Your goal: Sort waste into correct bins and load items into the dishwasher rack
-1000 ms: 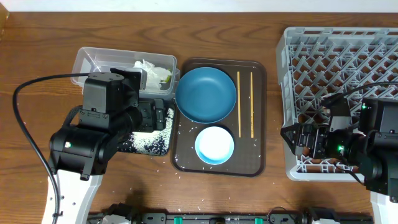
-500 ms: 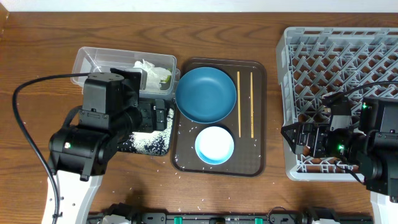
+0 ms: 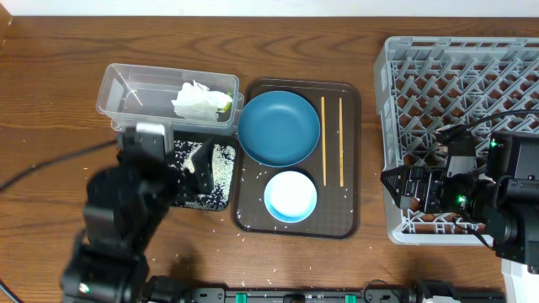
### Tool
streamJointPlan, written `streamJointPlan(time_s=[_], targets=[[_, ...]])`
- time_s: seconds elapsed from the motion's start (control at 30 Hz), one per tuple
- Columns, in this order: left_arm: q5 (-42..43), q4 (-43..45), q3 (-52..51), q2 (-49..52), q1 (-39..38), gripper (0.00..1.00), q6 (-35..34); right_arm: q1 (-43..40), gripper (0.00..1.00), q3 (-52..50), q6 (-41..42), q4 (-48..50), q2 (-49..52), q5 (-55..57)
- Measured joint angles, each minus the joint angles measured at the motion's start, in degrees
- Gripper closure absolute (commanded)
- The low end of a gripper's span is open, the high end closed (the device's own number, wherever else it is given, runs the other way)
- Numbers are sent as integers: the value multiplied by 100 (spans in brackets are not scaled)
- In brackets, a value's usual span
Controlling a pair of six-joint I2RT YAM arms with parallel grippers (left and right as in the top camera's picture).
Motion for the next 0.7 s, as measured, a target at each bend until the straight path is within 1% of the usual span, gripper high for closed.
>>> streamJointPlan(time_s=[0.1,0.23,0.43,0.7], targets=[[-83,852,-1054,-610,0,5,35,0,1,-2,0,-2,0,0],[-85,1576,-2334,-1434,0,5,31,0,1,-2,-2,-2,0,0],[-85,1838,-3567,-2562,0,5,-94,0,1,-2,-2,-2,4,0],[-81,1873,-4452,-3558,0,4,-120,0,1,-4,-2,-2,4,0]])
